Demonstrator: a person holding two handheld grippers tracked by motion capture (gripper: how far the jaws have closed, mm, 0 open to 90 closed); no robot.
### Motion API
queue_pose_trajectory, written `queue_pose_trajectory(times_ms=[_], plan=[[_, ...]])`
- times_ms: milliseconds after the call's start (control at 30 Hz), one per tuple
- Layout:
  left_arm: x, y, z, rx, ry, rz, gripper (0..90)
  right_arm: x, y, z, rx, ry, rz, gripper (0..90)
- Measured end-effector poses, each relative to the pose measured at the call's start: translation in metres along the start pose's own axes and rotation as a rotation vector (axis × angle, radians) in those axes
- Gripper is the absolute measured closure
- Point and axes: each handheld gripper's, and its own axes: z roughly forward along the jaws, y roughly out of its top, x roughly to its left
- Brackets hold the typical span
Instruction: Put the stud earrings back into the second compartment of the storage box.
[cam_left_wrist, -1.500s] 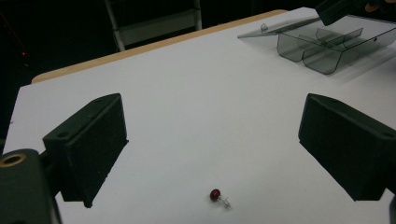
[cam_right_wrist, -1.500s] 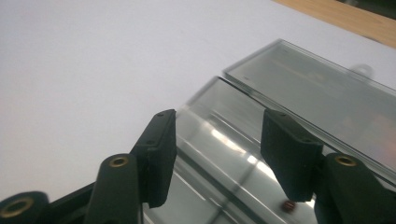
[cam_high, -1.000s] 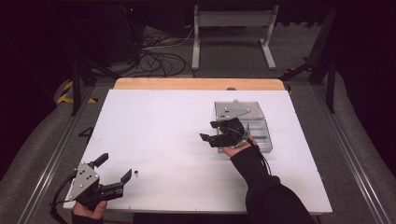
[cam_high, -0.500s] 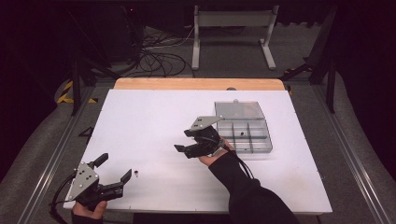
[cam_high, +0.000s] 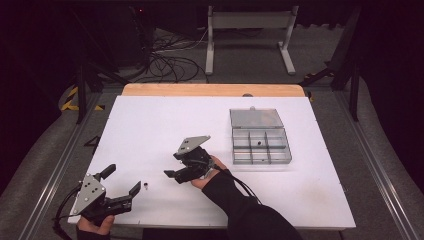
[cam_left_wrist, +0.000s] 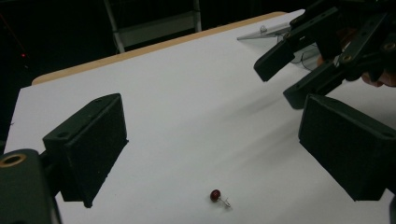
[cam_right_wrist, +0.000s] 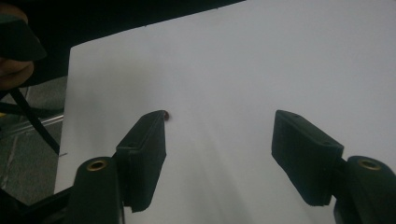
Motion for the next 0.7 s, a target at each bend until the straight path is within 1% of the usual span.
queue_pose_trajectory(times_ms=[67, 100, 133, 167, 267, 400, 467, 533, 600, 700], plan=[[0.000, 0.000, 0.000, -0.001, -0.001, -0.001, 8.3, 0.007, 0.000, 0.011, 0.013, 0.022, -0.011, 36.4], [0.000, 0.000, 0.000, -0.001, 0.000, -0.001, 8.3, 0.007, 0.000, 0.011, 0.013, 0.022, -0.011, 36.4], [0.000, 0.000, 0.000, -0.002, 0.000, -0.002, 8.3, 0.011, 0.000, 0.018, 0.013, 0.037, -0.013, 36.7], [0.000, 0.000, 0.000, -0.002, 0.000, -0.002, 8.3, 0.011, 0.000, 0.018, 0.013, 0.037, -0.013, 36.7], [0.001, 0.000, 0.000, -0.001, 0.000, -0.001, 8.3, 0.015, 0.001, 0.027, 0.014, 0.048, -0.014, 37.4], [0.001, 0.000, 0.000, -0.001, 0.000, 0.000, 8.4, 0.018, -0.001, 0.037, 0.015, 0.052, -0.019, 38.6], [0.001, 0.000, -0.001, -0.003, -0.001, -0.002, 8.4, 0.019, -0.003, 0.044, 0.014, 0.057, -0.005, 39.3], [0.001, 0.000, -0.001, -0.006, -0.001, -0.008, 8.4, 0.019, -0.003, 0.046, 0.014, 0.061, -0.001, 39.4], [0.001, 0.000, -0.001, -0.004, -0.001, -0.005, 8.3, 0.021, -0.005, 0.051, 0.025, 0.062, -0.008, 39.6], [0.001, 0.000, -0.001, -0.003, -0.002, -0.004, 8.3, 0.023, -0.006, 0.057, 0.026, 0.063, -0.009, 40.4]])
